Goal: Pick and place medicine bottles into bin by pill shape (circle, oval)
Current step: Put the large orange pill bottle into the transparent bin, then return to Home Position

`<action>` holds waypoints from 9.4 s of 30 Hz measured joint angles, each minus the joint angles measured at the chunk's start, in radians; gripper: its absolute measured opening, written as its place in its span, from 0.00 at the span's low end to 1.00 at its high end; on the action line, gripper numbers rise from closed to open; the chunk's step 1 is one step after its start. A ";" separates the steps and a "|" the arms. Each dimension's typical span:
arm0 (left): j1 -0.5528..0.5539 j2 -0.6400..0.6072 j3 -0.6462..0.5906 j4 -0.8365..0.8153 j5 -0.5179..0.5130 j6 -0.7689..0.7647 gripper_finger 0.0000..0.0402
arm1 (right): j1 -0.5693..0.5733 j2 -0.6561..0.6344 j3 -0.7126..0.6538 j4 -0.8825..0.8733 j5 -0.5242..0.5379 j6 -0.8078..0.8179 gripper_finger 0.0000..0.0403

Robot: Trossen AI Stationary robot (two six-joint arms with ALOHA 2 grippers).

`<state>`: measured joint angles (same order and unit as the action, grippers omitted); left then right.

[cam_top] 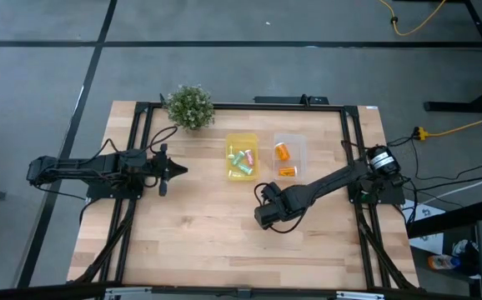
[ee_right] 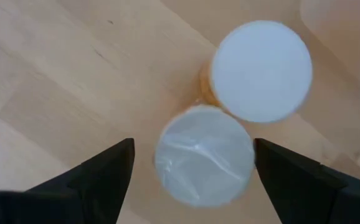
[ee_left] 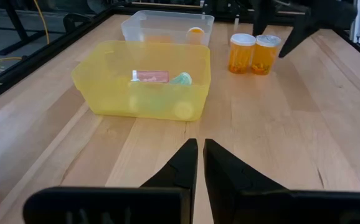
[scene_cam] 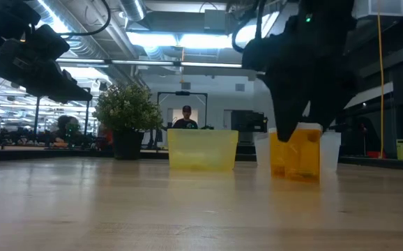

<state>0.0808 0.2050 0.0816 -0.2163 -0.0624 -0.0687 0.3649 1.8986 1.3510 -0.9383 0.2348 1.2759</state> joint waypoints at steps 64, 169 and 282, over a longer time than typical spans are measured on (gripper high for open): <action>0.000 0.000 0.000 0.000 0.000 0.000 0.06 | -0.371 0.002 0.125 -0.615 0.407 -0.005 0.53; 0.000 0.000 0.000 0.000 0.000 0.000 0.06 | 0.018 0.074 0.005 -0.062 0.356 0.306 0.69; 0.000 0.000 0.000 0.000 0.000 0.000 0.06 | -0.271 0.065 0.140 -0.439 0.382 0.128 0.74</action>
<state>0.0809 0.2052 0.0818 -0.2163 -0.0622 -0.0687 0.0937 1.9636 1.4906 -1.3777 0.6171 1.4039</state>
